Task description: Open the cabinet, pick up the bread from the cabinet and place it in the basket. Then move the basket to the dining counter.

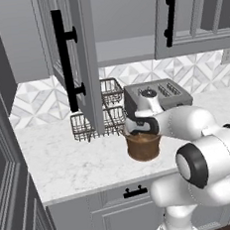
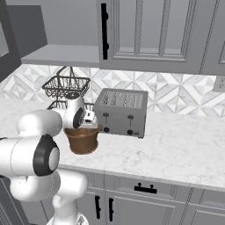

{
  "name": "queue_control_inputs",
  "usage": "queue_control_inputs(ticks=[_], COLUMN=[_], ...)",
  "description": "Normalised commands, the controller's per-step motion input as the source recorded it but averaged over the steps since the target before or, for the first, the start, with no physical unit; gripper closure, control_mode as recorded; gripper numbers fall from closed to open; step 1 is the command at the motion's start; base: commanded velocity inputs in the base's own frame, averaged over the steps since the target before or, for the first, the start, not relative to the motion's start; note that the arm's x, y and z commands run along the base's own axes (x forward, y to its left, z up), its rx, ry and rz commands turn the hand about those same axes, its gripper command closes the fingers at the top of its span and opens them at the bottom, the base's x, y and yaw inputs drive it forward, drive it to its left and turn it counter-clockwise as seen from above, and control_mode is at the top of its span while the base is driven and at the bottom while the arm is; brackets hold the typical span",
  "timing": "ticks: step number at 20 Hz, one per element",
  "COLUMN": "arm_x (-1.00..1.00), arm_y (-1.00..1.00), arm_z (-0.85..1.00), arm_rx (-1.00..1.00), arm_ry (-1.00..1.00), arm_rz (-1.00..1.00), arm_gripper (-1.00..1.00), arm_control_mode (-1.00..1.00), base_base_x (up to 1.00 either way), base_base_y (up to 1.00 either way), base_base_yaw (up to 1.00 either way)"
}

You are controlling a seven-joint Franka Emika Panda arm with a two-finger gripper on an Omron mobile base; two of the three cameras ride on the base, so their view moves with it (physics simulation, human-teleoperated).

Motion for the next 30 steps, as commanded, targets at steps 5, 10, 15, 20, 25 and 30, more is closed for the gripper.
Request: queue_control_inputs(ticks=[5,10,15,20,25,30], arm_x=[-0.41,-0.63,-0.35,0.06,0.36,0.14], arm_y=[0.02,0.24,0.46,0.1,0.0,0.0], arm_z=[0.67,0.21,0.0,-0.15,-0.42,-0.41], arm_rx=[0.0,0.0,-0.01,-0.12,-0.14,-0.07], arm_ry=[-0.04,0.0,0.0,0.0,0.05,0.04], arm_rz=[0.0,0.01,0.14,0.18,0.14,0.13], arm_gripper=[-1.0,-1.0,-1.0,-1.0,-1.0,-1.0], arm_control_mode=[-1.0,-1.0,-1.0,-1.0,-1.0,-1.0], base_base_x=[0.0,0.0,0.0,0.0,0.0,0.0], base_base_y=[0.0,0.0,0.0,0.0,0.0,0.0], base_base_yaw=[0.0,0.0,0.0,0.0,0.0,0.0])
